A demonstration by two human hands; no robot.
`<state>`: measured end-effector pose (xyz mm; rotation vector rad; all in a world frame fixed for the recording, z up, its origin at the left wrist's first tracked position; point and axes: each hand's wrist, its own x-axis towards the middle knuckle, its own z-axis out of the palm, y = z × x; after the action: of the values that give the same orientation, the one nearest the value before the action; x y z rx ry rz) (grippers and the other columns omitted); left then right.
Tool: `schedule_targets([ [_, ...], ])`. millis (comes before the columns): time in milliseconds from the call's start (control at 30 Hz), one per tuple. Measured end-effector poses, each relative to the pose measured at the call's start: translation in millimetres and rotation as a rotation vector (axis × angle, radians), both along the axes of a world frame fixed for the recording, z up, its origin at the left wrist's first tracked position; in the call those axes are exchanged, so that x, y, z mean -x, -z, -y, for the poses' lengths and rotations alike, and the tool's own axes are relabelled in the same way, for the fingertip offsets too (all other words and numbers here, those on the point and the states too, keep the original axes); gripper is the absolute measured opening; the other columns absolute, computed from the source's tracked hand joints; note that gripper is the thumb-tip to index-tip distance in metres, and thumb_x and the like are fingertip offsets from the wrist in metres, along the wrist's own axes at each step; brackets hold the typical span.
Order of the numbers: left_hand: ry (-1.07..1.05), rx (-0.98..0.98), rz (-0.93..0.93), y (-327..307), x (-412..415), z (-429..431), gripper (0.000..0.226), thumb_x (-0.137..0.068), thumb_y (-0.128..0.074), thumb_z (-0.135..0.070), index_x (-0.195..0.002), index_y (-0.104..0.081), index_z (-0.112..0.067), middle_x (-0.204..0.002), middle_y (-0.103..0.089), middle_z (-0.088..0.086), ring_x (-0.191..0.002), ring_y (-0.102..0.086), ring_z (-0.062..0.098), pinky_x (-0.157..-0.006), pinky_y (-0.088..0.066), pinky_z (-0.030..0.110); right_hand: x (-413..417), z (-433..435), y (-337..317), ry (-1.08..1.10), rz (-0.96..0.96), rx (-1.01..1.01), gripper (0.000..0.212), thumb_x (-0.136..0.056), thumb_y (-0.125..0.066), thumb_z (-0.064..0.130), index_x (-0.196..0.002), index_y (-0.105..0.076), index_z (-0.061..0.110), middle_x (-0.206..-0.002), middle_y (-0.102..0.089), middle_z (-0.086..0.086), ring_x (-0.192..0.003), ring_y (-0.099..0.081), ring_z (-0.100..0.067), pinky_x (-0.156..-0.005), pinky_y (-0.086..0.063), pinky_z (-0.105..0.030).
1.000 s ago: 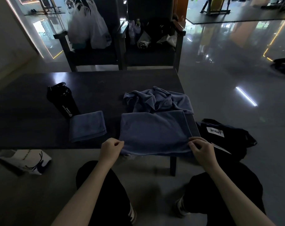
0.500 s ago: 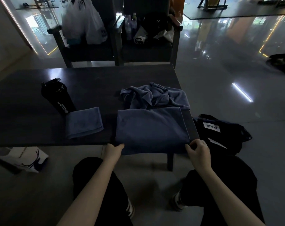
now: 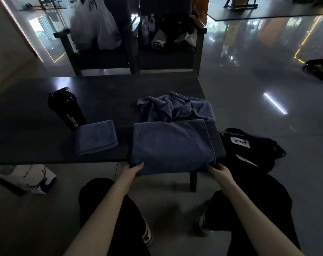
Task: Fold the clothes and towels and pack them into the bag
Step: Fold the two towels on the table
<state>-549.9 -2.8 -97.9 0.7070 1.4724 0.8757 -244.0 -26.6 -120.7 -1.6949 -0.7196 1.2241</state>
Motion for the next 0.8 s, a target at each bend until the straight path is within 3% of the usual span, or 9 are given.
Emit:
schedule_targets([
  [67, -0.012, -0.035, -0.061, -2.6, 1.1, 1.6, 0.012, -0.089, -0.065, -0.015, -0.100, -0.063, -0.014, -0.087, -0.067, 0.003, -0.077, -0.062, 0.015, -0.061, -0.045, 0.024, 2.0, 2.6, -3.7, -0.007, 0.008, -0.002, 0.005, -0.089, -0.063, 0.010, -0.092, -0.062, 0.005, -0.080, -0.064, -0.006, -0.069, -0.056, -0.011, -0.057, -0.044, -0.022],
  [167, -0.010, -0.061, -0.163, -3.4, 3.7, 5.9, 0.012, -0.083, -0.072, -0.020, -0.086, -0.067, -0.009, -0.082, -0.066, 0.012, -0.068, -0.059, 0.021, -0.060, -0.041, 0.026, 5.9, 7.5, -6.8, 0.010, -0.012, -0.013, 0.009, -0.090, -0.060, 0.008, -0.082, -0.059, 0.008, -0.071, -0.062, -0.006, -0.060, -0.059, -0.011, -0.049, -0.044, -0.019],
  [300, -0.017, -0.053, -0.187, -5.2, 3.3, 11.1, 0.004, -0.087, -0.066, -0.010, -0.086, -0.066, -0.007, -0.089, -0.066, 0.017, -0.082, -0.062, 0.030, -0.070, -0.045, 0.034, 5.1, 13.5, -11.4, 0.002, 0.036, -0.022, 0.007, -0.088, -0.062, 0.007, -0.083, -0.062, 0.001, -0.069, -0.062, -0.012, -0.049, -0.057, -0.009, -0.044, -0.044, -0.019],
  [433, -0.039, -0.080, -0.251, -25.0, -0.8, 21.3, 0.019, -0.089, -0.060, -0.006, -0.106, -0.061, 0.002, -0.085, -0.062, 0.012, -0.078, -0.060, 0.029, -0.067, -0.047, 0.034, 6.5, 20.4, -25.3, 0.033, 0.160, -0.101, 0.023, -0.086, -0.065, 0.009, -0.107, -0.062, 0.002, -0.087, -0.063, -0.008, -0.067, -0.057, -0.010, -0.050, -0.041, -0.016],
  [533, -0.062, -0.152, -0.305, -43.8, -3.7, 27.5, 0.030, -0.091, -0.057, -0.004, -0.119, -0.050, -0.009, -0.092, -0.055, 0.003, -0.079, -0.055, 0.021, -0.063, -0.046, 0.030, 10.5, 25.4, -39.4, 0.074, 0.208, -0.193, 0.037, -0.086, -0.064, 0.011, -0.123, -0.055, 0.009, -0.100, -0.060, -0.006, -0.083, -0.057, -0.014, -0.056, -0.042, -0.014],
  [600, -0.051, -0.204, -0.350, -53.5, -2.9, 29.5, 0.037, -0.092, -0.055, -0.005, -0.128, -0.046, -0.013, -0.102, -0.053, 0.005, -0.079, -0.054, 0.019, -0.062, -0.045, 0.028, 13.6, 26.4, -47.8, 0.073, 0.189, -0.241, 0.039, -0.087, -0.063, 0.009, -0.125, -0.056, 0.013, -0.101, -0.061, -0.007, -0.081, -0.058, -0.012, -0.052, -0.043, -0.007],
  [733, -0.048, -0.264, -0.377, -66.4, -0.9, 22.6, 0.019, -0.095, -0.045, -0.003, -0.109, -0.054, -0.012, -0.106, -0.056, 0.011, -0.075, -0.053, 0.017, -0.055, -0.043, 0.024, 15.8, 22.9, -62.7, 0.052, 0.180, -0.362, 0.043, -0.089, -0.058, 0.002, -0.129, -0.056, 0.015, -0.106, -0.064, -0.003, -0.082, -0.059, -0.006, -0.061, -0.042, -0.002],
  [800, -0.041, -0.267, -0.375, -71.1, 0.4, 18.6, 0.019, -0.094, -0.045, -0.001, -0.099, -0.060, -0.012, -0.109, -0.058, 0.014, -0.079, -0.054, 0.021, -0.055, -0.043, 0.025, 14.4, 19.2, -68.3, 0.025, 0.202, -0.393, 0.041, -0.089, -0.056, 0.001, -0.126, -0.059, 0.020, -0.091, -0.065, 0.000, -0.064, -0.054, 0.003, -0.056, -0.039, -0.003],
])
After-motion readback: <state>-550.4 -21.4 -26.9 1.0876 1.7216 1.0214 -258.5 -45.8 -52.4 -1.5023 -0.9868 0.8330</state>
